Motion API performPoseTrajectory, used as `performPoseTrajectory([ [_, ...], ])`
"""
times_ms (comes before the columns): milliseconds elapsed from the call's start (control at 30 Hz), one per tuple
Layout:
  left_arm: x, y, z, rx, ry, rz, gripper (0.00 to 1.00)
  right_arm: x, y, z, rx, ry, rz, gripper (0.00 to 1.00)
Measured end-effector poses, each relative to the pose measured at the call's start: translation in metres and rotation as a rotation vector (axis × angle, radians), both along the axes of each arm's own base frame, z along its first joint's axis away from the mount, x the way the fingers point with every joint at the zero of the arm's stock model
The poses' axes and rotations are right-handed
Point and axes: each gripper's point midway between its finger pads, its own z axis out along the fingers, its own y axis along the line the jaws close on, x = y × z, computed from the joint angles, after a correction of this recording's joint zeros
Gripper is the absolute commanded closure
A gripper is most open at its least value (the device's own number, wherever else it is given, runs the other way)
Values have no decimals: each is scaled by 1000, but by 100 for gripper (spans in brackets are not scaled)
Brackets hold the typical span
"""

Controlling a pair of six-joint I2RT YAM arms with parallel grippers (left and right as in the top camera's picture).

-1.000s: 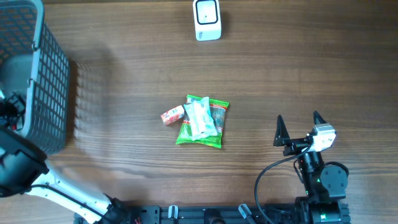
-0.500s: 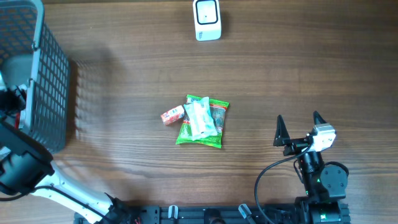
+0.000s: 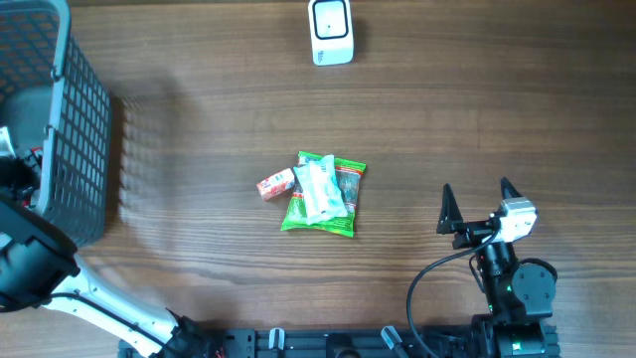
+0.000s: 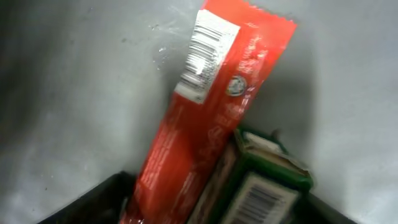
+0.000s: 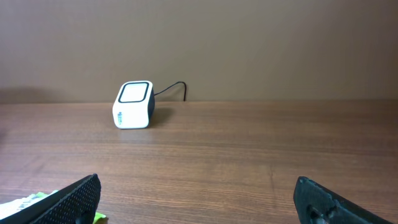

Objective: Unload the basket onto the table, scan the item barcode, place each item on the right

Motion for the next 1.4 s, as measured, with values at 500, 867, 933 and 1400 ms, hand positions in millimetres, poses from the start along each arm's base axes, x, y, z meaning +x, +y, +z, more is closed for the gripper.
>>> performPoseTrajectory([
  [500, 12, -7, 3, -48, -71, 8, 82, 0, 0, 0, 0, 0, 0, 0],
  [867, 25, 4, 145, 153, -338, 101, 83, 0, 0, 0, 0, 0, 0, 0],
  [933, 27, 3, 205, 240, -468, 121, 85, 0, 0, 0, 0, 0, 0, 0],
  [1400, 23, -263, 365, -224, -845, -104, 89, 0, 0, 0, 0, 0, 0, 0],
])
